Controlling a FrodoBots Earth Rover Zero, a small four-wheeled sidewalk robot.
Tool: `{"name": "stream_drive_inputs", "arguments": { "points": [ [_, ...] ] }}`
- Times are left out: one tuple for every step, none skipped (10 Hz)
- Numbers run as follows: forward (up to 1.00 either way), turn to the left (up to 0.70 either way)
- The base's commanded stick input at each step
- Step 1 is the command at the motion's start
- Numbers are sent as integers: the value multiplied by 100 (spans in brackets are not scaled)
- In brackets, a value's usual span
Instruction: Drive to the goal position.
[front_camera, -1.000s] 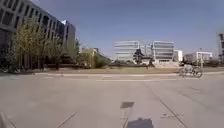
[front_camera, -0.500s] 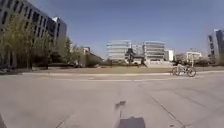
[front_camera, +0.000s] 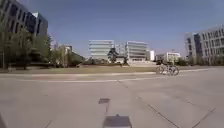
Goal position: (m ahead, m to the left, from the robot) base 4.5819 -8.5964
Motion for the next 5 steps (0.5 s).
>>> {"name": "stream_drive_inputs", "arguments": {
  "points": [
    [0, -38],
    [0, -39],
    [0, -38],
    [0, -28],
    [0, -14]
  ]
}}
